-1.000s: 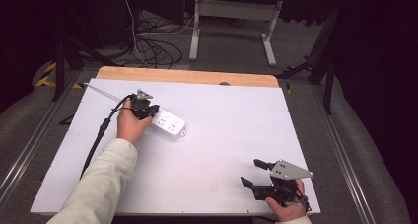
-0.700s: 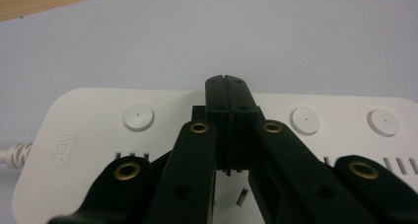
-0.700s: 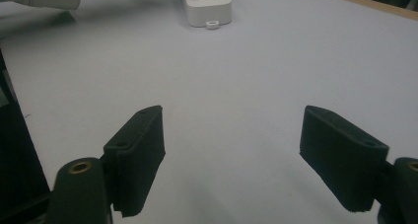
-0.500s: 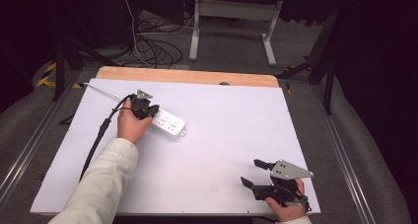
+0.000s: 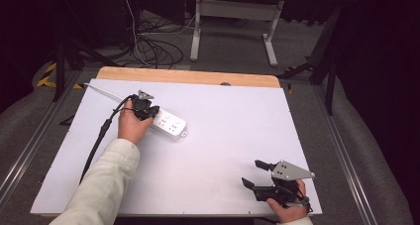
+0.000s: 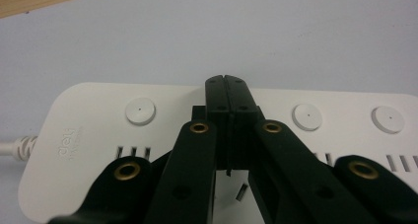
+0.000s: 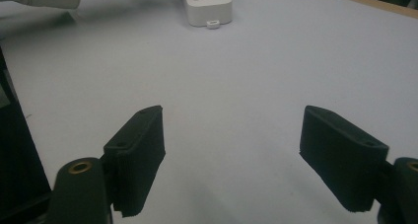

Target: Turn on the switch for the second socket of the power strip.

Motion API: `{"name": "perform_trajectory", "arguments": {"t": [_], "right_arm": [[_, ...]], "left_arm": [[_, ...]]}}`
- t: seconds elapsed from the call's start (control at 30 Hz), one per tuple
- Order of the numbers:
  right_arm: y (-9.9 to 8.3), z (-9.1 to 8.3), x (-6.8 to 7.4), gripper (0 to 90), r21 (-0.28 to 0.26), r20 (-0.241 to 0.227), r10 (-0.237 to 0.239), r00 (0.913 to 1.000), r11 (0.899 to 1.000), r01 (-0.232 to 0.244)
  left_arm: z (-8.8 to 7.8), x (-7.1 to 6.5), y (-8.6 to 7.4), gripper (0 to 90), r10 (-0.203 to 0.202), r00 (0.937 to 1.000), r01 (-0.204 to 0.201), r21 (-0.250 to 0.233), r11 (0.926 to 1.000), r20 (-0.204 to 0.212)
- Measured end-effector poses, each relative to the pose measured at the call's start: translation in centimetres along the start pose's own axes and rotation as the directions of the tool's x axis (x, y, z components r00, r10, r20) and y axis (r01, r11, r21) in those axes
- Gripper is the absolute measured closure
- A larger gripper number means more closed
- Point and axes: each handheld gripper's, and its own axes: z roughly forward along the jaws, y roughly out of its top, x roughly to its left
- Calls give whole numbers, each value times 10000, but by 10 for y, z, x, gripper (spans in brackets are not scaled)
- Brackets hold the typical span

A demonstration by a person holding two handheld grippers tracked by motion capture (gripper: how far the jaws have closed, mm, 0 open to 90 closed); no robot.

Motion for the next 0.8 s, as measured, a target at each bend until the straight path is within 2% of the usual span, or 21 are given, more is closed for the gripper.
{"name": "perform_trajectory", "arguments": {"t": [0.23,0.37,0.5,0.6,0.7,0.8], "right_arm": [[0,0,0,257,16,1,6,10000,10000,-6],[0,0,0,257,20,9,-1,10000,10000,0],[0,0,-1,257,19,34,-5,10000,10000,5],[0,0,-1,257,8,31,-8,10000,10000,8],[0,1,0,257,12,32,-1,10000,10000,1],[1,0,0,257,17,46,-38,10000,10000,38]], "left_arm": [[1,-1,0,898,91,9999,-91,17,10000,-75],[1,1,-1,898,91,9999,-90,-73,9999,57],[-2,4,-2,898,472,9986,-465,-300,9985,255],[-6,5,0,898,267,9991,-263,-116,9996,323],[-10,4,1,898,326,9989,-322,-134,9994,338],[-16,2,5,897,154,9986,-138,-321,9994,509]]}}
